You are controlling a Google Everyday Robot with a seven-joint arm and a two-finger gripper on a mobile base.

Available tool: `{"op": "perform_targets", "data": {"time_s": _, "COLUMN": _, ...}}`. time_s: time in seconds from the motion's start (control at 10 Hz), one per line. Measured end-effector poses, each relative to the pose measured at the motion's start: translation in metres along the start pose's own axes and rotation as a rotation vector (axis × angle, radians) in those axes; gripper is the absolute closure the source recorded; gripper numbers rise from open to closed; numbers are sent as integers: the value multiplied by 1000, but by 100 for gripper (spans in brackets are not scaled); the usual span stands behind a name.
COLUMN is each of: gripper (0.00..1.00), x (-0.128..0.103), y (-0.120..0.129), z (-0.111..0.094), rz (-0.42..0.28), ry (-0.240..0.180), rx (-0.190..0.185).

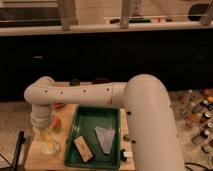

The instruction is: Place banana in paper cup

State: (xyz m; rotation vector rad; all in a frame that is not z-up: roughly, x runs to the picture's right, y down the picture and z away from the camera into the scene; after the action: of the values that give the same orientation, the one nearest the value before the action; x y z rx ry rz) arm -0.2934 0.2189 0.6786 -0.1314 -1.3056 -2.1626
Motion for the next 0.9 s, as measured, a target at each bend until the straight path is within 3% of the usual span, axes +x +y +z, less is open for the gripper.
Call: {"op": "perform_targets", "data": {"time_s": 0.9, "gripper": 20, "x": -2, "y": 2, "z": -6, "rz": -8, "ry": 30, "rx": 13}}
